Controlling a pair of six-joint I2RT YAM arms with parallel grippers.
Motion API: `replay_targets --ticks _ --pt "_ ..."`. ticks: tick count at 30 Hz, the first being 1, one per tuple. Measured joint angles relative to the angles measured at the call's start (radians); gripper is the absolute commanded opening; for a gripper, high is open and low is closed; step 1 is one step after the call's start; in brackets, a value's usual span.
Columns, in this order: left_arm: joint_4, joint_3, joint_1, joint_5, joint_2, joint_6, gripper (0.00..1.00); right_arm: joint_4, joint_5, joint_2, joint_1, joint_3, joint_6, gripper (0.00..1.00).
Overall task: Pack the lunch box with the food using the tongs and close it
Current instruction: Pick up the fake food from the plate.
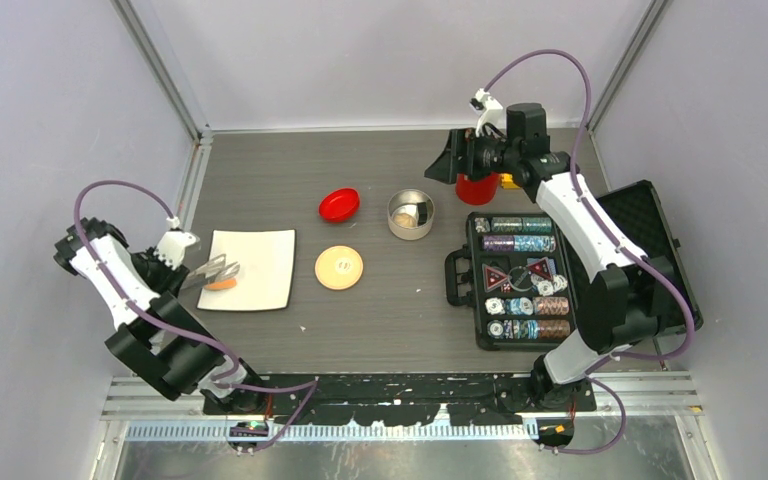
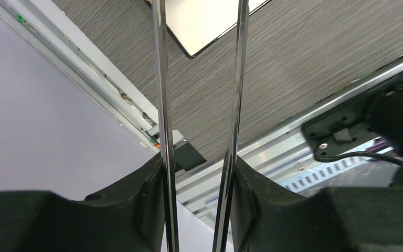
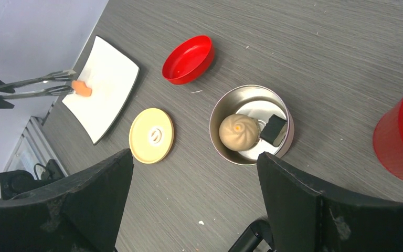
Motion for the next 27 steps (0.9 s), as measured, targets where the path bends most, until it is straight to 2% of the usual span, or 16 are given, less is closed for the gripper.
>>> replay_targets --ticks 10,21,27 --pt "0.076 -0.024 0.000 -0.077 0.068 0.149 0.42 -0.013 0.007 -0.011 0.000 -0.014 -0.025 0.92" --pt "0.168 -0.037 0.000 -0.107 0.074 0.196 0.45 -0.024 0.012 -0.037 0.000 -0.022 -0.046 0.92" --pt "0.153 -0.037 0.000 -0.112 0.087 0.230 0.45 -0.025 0.014 -0.044 0.000 -0.026 -0.050 0.92"
